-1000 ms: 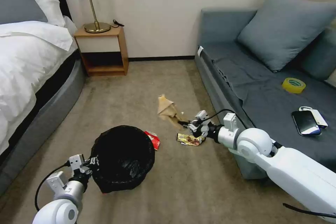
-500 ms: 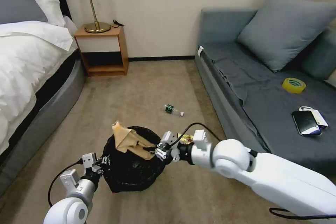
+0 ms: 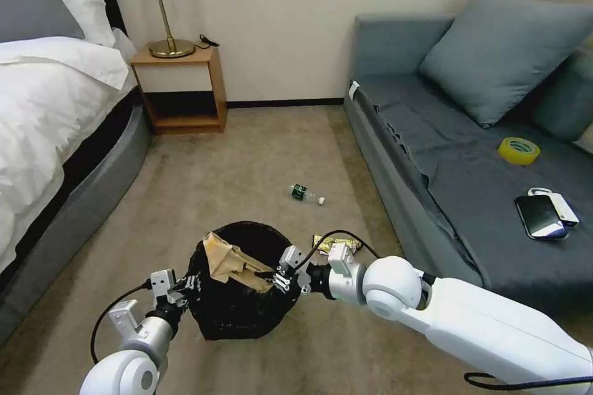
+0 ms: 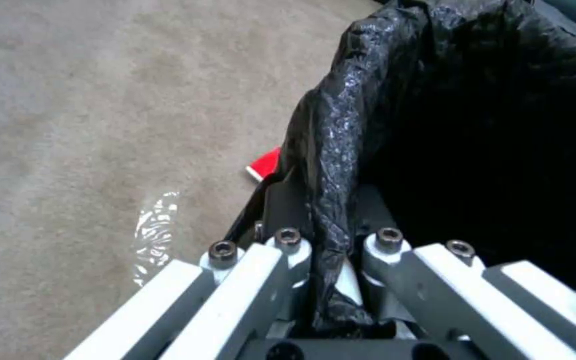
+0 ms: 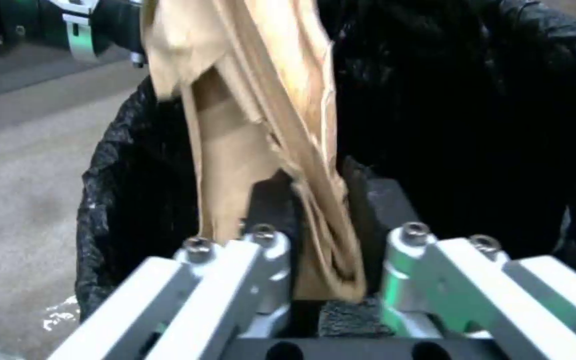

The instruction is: Pick up the trash bin, then pick up the garbage on the floor and place it into the trash bin.

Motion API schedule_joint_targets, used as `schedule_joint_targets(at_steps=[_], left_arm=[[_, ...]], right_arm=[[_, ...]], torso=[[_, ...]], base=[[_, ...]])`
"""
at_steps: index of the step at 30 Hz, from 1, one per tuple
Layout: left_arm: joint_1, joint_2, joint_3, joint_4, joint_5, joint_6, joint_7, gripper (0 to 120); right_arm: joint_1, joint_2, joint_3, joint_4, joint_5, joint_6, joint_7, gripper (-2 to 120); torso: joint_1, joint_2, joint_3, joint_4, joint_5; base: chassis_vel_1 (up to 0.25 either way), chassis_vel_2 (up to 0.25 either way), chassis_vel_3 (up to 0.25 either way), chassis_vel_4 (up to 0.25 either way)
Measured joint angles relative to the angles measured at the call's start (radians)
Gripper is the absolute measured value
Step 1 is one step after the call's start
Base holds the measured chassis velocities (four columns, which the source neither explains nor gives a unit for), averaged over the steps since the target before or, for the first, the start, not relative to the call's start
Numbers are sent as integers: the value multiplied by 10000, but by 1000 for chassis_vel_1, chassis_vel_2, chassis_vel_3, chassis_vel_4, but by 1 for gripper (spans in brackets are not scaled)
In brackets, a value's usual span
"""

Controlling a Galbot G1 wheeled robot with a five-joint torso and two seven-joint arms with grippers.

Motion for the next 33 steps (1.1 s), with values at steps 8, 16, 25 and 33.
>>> schedule_joint_targets(at_steps=[8,16,25,33], left_arm=[[-185,200,-42,276,-157,-6,81,4],[-358,866,-192,596,-786,-6,168,4],[-316,1446,-426,915,-1359,-166,263,4],[-306,1523,-451,905,-1320,-176,257,4]], right_arm=[[-64,-70,196,-140,16,12,-66,46],[-182,331,186,-561,77,176,-20,74],[-571,1071,819,-818,-388,607,1550,99],[-2221,866,2850,-387,-1728,1242,2117,100]], torso=[[0,-2,0,0,-1],[0,-2,1,1,-2],[0,-2,0,3,0],[0,-2,0,3,0]], base=[[0,0,0,0],[0,0,0,0],[0,0,0,0],[0,0,0,0]])
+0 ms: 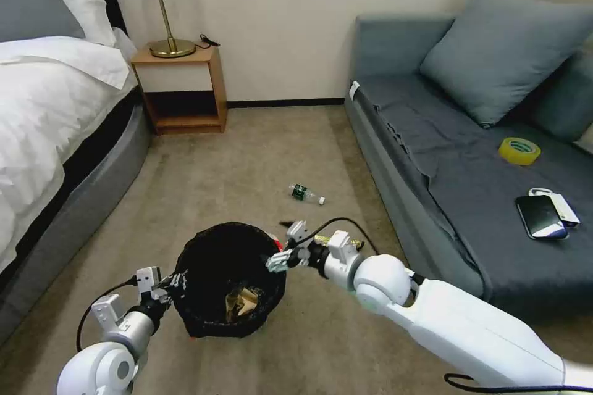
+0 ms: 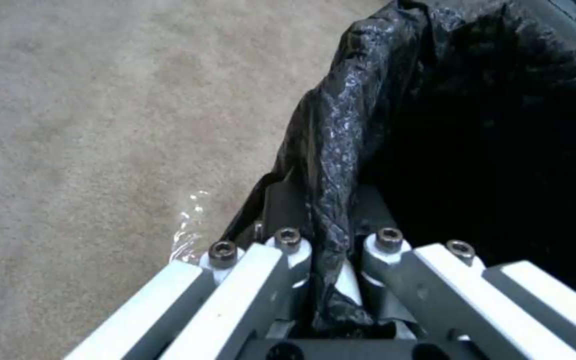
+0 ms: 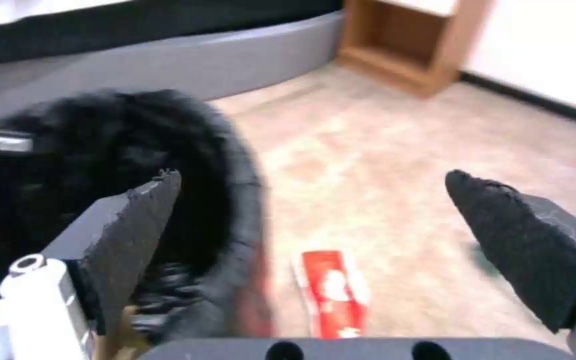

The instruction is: Pick up the trash bin, then pick up the garbage on the floor and place it into the trash bin.

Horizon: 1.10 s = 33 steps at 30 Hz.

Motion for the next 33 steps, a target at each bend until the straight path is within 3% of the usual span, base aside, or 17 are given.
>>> schedule_joint_targets(at_steps=[7,13,16,21,26,33], left_arm=[[-56,-557,100,-209,493,1,-128,4],[-27,-1080,147,-316,964,-32,-145,4],[27,-1296,104,-398,1167,-104,-167,4],[94,-1361,-22,-579,1227,-114,-192,4],[58,-1331,-156,-624,1230,-114,-262,4],[76,-1438,-155,-816,1249,-98,-337,4]], right_arm=[[-3145,-364,2984,961,-1905,725,956,100],[-5378,-146,4908,1756,-3225,1216,1641,100],[-6782,513,6179,2257,-3897,1499,1794,100],[-8185,1477,7006,2838,-4536,1550,1854,100],[-9191,2469,7394,3252,-4748,1692,1766,100],[-9772,3134,7683,3485,-4403,2070,1652,100]], torso=[[0,0,0,-2,1],[0,0,0,-4,0],[0,0,-1,-4,0],[0,1,-1,-3,1],[-1,1,-1,-3,0],[-1,1,-1,-3,-2]], base=[[0,0,0,0],[0,0,0,0],[0,0,0,0],[0,0,0,0],[0,0,0,0],[0,0,0,0]])
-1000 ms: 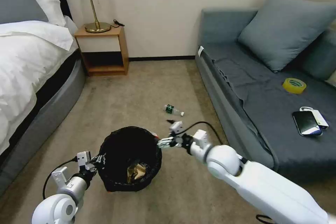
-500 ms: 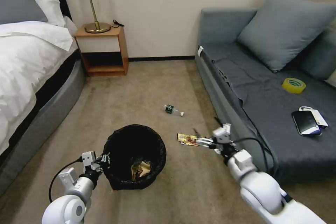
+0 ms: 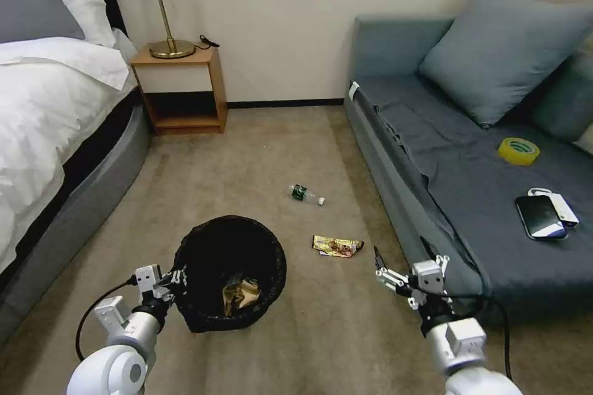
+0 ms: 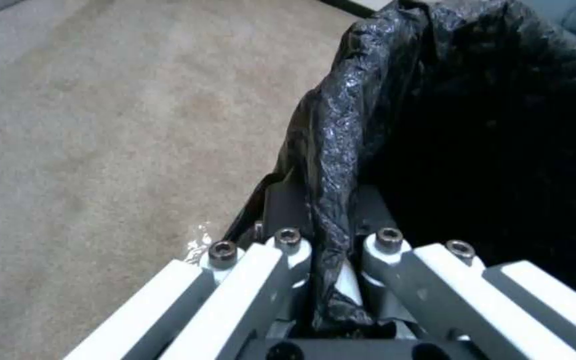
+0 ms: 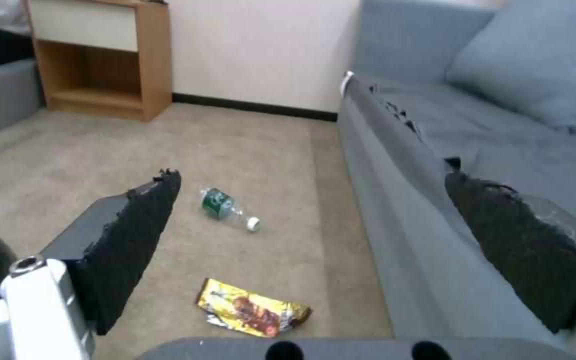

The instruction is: Pick up the trash bin, then pick up the garbage on the floor and place it into the trash bin.

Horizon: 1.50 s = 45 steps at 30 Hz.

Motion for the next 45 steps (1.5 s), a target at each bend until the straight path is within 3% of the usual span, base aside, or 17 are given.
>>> schedule_joint_targets(at_steps=[12,45], left_arm=[[107,-35,-166,-235,-75,24,-69,4],[22,-35,-332,-34,-174,-79,-147,4]], right_arm=[[-270,296,-203,29,-164,628,-268,100],[0,165,-407,-319,-124,710,-750,100]], torso=[[0,0,0,2,2],[0,0,0,1,2]], base=[[0,0,0,0],[-3,3,4,-3]])
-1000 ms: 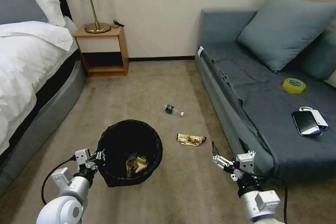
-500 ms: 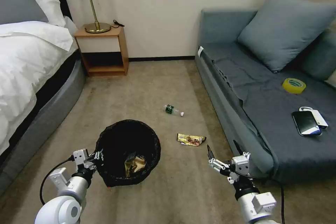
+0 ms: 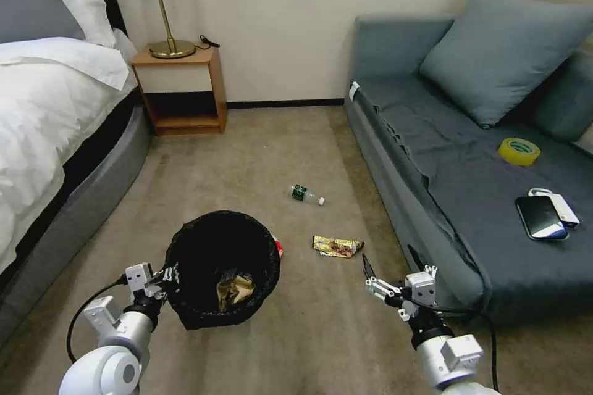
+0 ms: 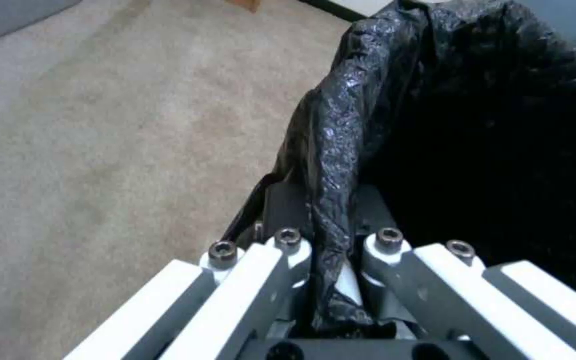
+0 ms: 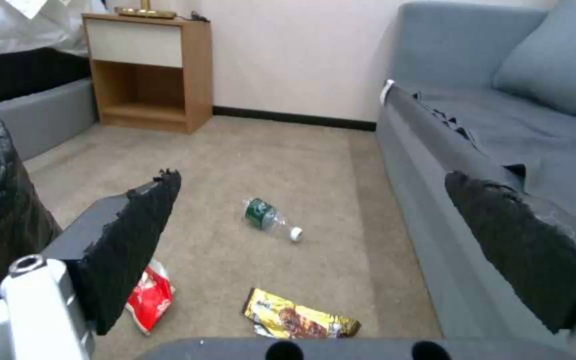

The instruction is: Pick up the trash bin, then pick up the garbage on the floor and place it into the trash bin.

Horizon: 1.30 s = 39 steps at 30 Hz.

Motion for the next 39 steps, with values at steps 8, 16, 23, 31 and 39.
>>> schedule_joint_targets(at_steps=[8,16,23,31,39], left_arm=[[-41,-2,-72,0,-56,0,-53,4],[-43,5,-150,1,-93,-1,-74,4],[-50,12,-162,7,-110,-2,-80,4],[-76,17,-186,-2,-135,-2,-86,4],[-128,3,-278,-119,-83,41,-38,4]], right_arm=[[53,-19,-15,-60,14,48,-44,100],[145,-29,-119,-233,-7,323,-83,100],[250,-32,-250,-462,-49,911,-146,100],[526,-237,-355,-846,39,1123,-336,100],[1488,-2232,-554,-2052,1136,570,-1057,100]], torso=[[1,0,1,0,1],[1,0,1,0,0],[2,0,1,-1,0],[3,-1,4,0,0],[1,0,0,0,2]], base=[[-161,153,162,-156],[-256,251,249,-250],[-288,281,282,-284],[-133,128,118,-115],[32,-43,-34,35]])
